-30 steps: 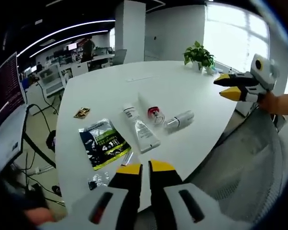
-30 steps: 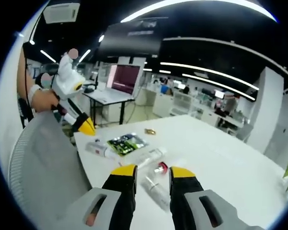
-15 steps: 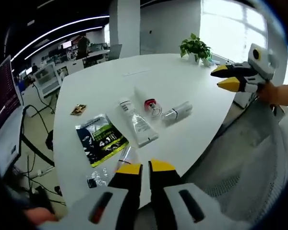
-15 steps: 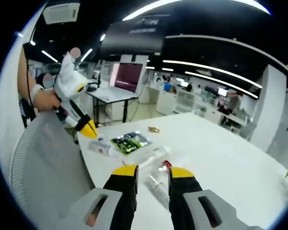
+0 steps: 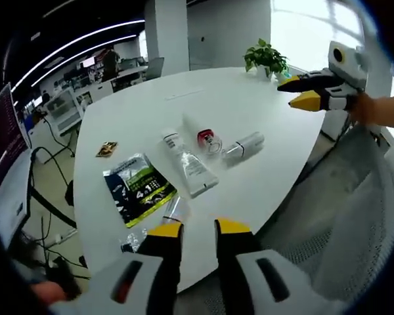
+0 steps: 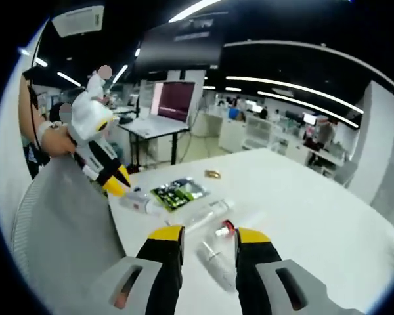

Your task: Arrange the skincare products in the storage area until every visible bottle or jar stands upright without overlapping.

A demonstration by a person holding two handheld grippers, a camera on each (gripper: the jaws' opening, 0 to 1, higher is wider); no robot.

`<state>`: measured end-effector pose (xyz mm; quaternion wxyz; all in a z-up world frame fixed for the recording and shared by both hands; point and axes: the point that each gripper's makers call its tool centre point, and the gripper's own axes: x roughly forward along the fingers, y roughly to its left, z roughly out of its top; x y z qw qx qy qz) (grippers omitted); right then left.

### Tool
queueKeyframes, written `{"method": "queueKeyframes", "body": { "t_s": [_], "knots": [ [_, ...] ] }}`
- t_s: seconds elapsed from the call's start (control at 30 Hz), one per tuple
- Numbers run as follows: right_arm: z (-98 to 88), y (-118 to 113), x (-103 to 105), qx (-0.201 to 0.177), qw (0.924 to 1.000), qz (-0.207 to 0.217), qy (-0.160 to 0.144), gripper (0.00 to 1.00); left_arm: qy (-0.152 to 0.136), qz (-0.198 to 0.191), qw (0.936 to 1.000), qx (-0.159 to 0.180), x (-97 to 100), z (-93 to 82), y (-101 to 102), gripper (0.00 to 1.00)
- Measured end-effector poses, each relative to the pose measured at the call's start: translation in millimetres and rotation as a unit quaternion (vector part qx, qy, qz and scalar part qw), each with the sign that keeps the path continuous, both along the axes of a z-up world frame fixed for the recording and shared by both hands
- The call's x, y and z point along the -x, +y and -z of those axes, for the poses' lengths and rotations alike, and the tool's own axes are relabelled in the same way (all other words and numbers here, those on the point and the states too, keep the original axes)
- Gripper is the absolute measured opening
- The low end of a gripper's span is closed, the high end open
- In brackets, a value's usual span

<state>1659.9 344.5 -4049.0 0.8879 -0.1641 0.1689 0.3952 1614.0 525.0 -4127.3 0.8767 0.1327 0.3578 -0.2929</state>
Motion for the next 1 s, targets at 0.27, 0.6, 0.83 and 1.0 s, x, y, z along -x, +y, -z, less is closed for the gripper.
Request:
{"method": "queueKeyframes", "body": {
  "t_s": [0.27, 0.6, 0.83, 1.0],
  "knots": [
    [3.2, 21.5, -28.1, -0.004, 0.9977, -0.046, 0.049, 0.44, 0.001, 0.000, 1.0000, 0.002, -0.2, -0.6, 0.4, 0.17],
    [-15.7, 36.1, -74.9, -0.004, 0.9954, -0.077, 0.056, 0.51, -0.003, -0.009, 0.9999, 0.004, -2.7, -2.1, 3.9, 0.16],
    [-7.3, 48.3, -92.5, 0.029, 0.9909, -0.111, 0.070, 0.55, -0.006, -0.011, 0.9999, 0.002, -3.3, -2.4, 4.8, 0.16],
    [7.8, 61.4, -93.0, 0.060, 0.9815, -0.154, 0.096, 0.57, -0.003, -0.015, 0.9999, 0.000, -3.7, -1.0, 6.8, 0.16]
  ]
}}
